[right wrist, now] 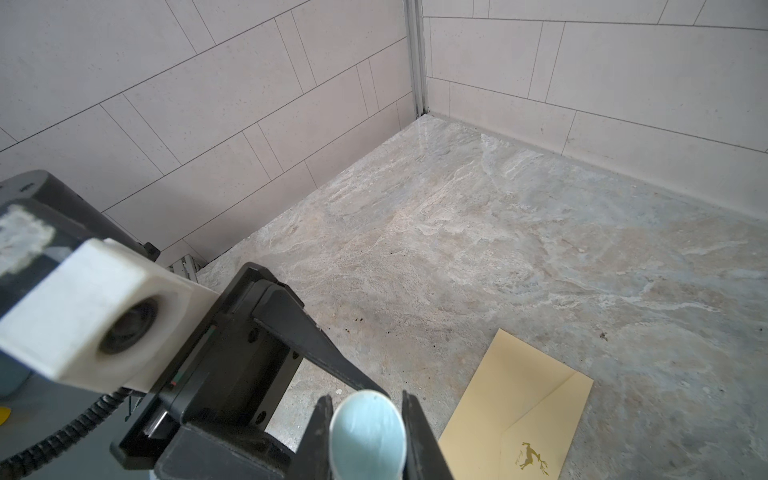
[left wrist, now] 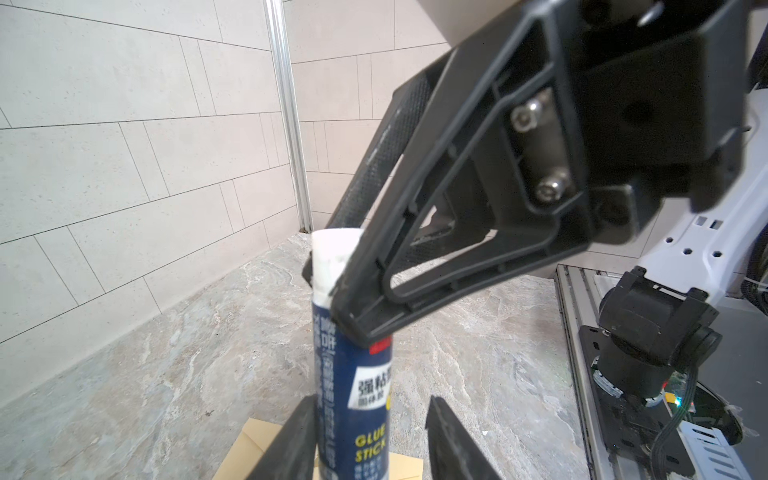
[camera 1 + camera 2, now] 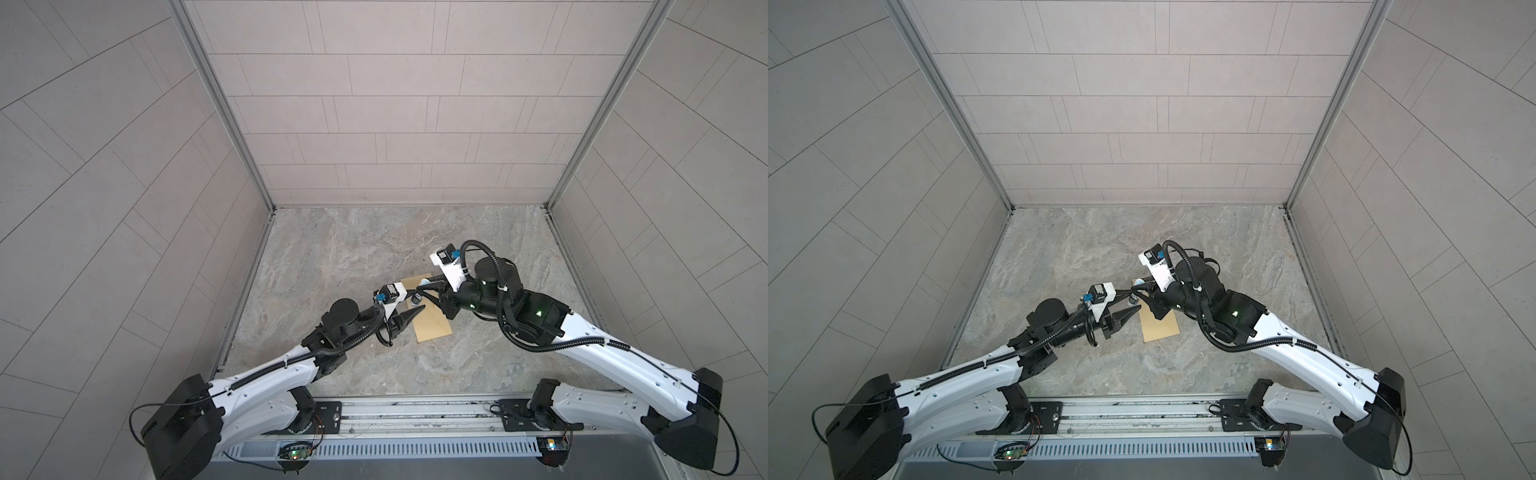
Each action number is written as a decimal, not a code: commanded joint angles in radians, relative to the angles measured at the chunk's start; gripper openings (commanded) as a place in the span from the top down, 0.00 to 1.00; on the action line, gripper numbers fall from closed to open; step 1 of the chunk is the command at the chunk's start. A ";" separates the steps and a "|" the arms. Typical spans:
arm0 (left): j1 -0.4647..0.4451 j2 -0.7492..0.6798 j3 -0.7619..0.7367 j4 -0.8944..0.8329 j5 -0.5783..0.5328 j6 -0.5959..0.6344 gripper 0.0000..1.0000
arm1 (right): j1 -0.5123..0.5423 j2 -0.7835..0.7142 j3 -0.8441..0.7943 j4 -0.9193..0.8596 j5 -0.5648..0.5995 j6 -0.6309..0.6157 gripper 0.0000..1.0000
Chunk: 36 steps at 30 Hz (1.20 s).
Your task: Place the letter into the envelope and seal it
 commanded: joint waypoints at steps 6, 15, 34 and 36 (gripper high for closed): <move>-0.003 0.006 -0.015 0.072 0.030 0.005 0.55 | -0.002 0.011 -0.003 0.052 -0.023 0.031 1.00; -0.002 0.019 -0.018 0.084 0.023 0.001 0.59 | -0.002 0.007 -0.006 0.068 -0.041 0.048 1.00; -0.002 0.044 -0.018 0.084 0.008 0.000 0.82 | -0.002 0.004 -0.009 0.086 -0.061 0.058 1.00; -0.002 0.042 -0.019 0.084 0.006 0.000 0.87 | -0.002 0.005 -0.007 0.087 -0.063 0.059 0.99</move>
